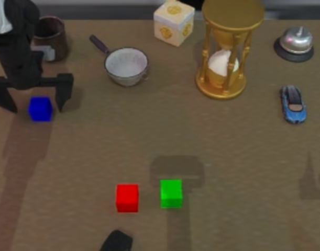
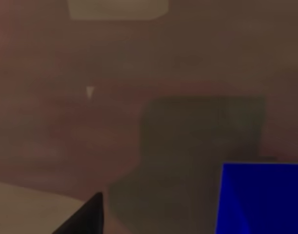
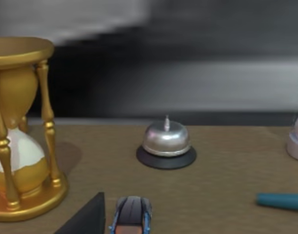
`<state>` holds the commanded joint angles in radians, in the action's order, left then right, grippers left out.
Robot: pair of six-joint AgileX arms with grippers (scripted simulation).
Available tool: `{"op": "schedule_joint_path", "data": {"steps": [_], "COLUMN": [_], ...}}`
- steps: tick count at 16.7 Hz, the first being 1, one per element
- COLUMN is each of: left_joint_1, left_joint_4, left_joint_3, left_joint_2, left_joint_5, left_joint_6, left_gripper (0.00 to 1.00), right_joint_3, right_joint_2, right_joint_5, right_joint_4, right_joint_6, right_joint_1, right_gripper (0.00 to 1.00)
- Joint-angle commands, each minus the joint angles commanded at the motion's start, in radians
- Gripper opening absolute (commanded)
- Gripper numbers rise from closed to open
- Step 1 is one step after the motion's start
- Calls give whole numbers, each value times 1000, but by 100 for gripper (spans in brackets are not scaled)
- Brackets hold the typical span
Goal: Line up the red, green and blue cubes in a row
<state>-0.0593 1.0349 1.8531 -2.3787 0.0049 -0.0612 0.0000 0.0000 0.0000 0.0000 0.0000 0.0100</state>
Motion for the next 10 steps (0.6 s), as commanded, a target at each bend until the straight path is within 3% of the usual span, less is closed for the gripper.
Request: {"op": "schedule_joint_path", "data": {"steps": [6,10], "left_joint_1": [0,0], "left_joint_4": [-51,-51], "left_joint_3": [-42,-42], "left_joint_2": [-19,-19], "left_joint_5": [0,0], "left_joint_6": [1,1], "left_gripper": [100,70], "right_joint_3": [0,0], "right_joint_2": [0,0], "right_joint_5": [0,0], "right_joint_4": [0,0], "right_joint_6": [0,0], "right_joint_1": [0,0], "right_gripper": [100,100]}}
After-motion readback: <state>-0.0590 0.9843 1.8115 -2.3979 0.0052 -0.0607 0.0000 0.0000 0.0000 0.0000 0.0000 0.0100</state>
